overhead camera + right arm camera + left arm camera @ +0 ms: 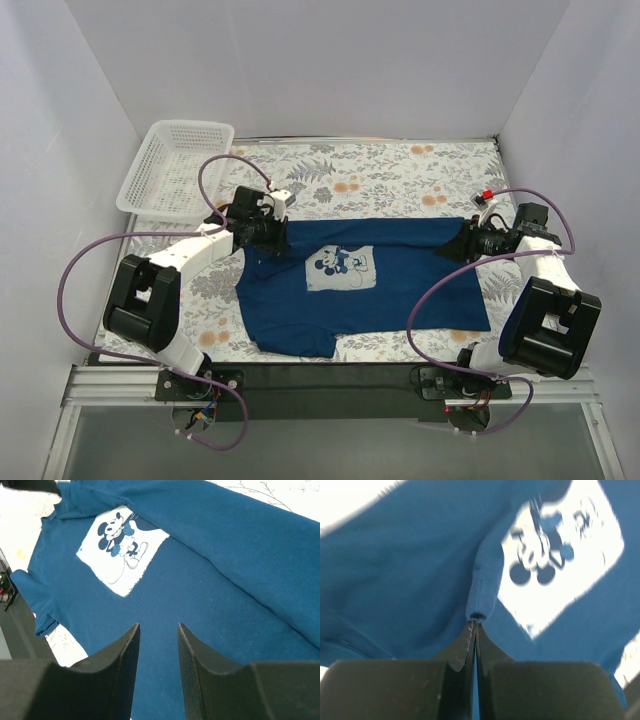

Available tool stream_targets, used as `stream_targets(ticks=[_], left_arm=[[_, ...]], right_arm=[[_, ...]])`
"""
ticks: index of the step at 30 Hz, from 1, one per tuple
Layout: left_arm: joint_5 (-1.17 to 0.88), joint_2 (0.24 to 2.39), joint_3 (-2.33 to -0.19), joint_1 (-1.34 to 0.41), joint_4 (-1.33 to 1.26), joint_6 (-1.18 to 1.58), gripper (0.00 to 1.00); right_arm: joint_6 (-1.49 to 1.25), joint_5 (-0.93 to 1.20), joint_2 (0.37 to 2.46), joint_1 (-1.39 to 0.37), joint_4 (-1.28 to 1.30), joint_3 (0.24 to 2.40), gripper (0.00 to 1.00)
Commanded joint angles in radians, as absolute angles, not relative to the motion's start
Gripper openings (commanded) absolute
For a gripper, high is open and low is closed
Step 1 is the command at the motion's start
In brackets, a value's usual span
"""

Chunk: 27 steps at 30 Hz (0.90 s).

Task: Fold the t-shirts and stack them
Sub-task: Fold the tshirt

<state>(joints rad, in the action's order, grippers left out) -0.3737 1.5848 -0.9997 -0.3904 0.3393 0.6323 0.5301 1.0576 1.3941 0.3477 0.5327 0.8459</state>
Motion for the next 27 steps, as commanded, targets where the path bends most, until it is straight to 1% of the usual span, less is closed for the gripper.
stream_targets(ticks=[1, 12, 23, 26, 27], left_arm=[[-0.452, 1.523, -0.953, -0.405, 0.364, 0.644, 0.0], [-0.529, 1.473, -0.851, -0.439, 0.318, 0.661, 0.0], [-0.549, 1.483, -0.831, -0.46, 0.304, 0.69, 0.0], [-0.569, 1.494, -0.827, -0.463, 0.291, 0.709, 0.05], [-0.58, 1.497, -0.827, -0.466, 0.288, 0.721, 0.11]], right_arm=[[0.531, 1.077, 1.39, 0.356, 0.549, 0.842, 0.36], [0.531, 1.066, 1.396, 0.36, 0.551, 0.841, 0.36], [0.531, 1.063, 1.404, 0.365, 0.551, 0.842, 0.36], [0.531, 1.062, 1.405, 0.365, 0.549, 0.842, 0.36], [0.531, 1.062, 1.408, 0.365, 0.549, 0.842, 0.36]])
